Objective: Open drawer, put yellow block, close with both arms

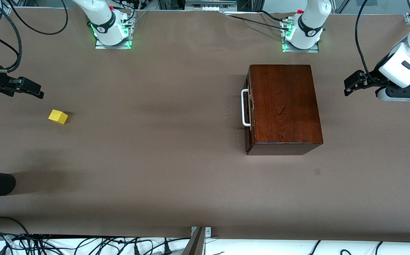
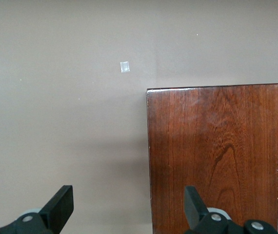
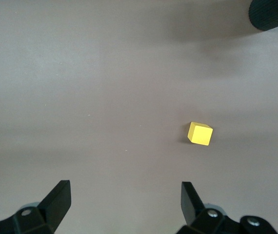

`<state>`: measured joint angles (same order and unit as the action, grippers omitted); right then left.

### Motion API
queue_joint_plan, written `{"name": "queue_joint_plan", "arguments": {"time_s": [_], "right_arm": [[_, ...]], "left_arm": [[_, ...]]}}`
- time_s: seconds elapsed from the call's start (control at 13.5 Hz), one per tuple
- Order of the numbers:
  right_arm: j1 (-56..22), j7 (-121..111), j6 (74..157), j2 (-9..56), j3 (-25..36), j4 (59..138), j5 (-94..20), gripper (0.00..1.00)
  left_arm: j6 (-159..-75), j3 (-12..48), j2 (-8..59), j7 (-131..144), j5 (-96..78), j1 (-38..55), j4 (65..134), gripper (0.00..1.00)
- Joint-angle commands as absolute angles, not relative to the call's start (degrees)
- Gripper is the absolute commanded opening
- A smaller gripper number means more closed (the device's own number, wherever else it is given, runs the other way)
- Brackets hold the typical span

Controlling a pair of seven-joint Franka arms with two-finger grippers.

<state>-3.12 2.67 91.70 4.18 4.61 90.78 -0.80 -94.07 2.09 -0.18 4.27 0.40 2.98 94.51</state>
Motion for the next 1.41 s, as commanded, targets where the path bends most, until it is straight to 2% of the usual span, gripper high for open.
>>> {"name": "queue_joint_plan", "arguments": {"time_s": [0.0, 1.33], "right_arm": [[-2.5, 3.4, 91.7, 4.1, 3.8, 90.4, -0.1, 1.00], [-2.5, 3.4, 91.7, 4.1, 3.8, 90.4, -0.1, 1.00]], "left_arm": [[-94.1, 2.0, 1.1, 4.6, -0.3, 2.7, 92.3, 1.00], [-93.5, 2.9, 2.1, 5.9, 1.1, 2.9, 90.9, 1.00]]}}
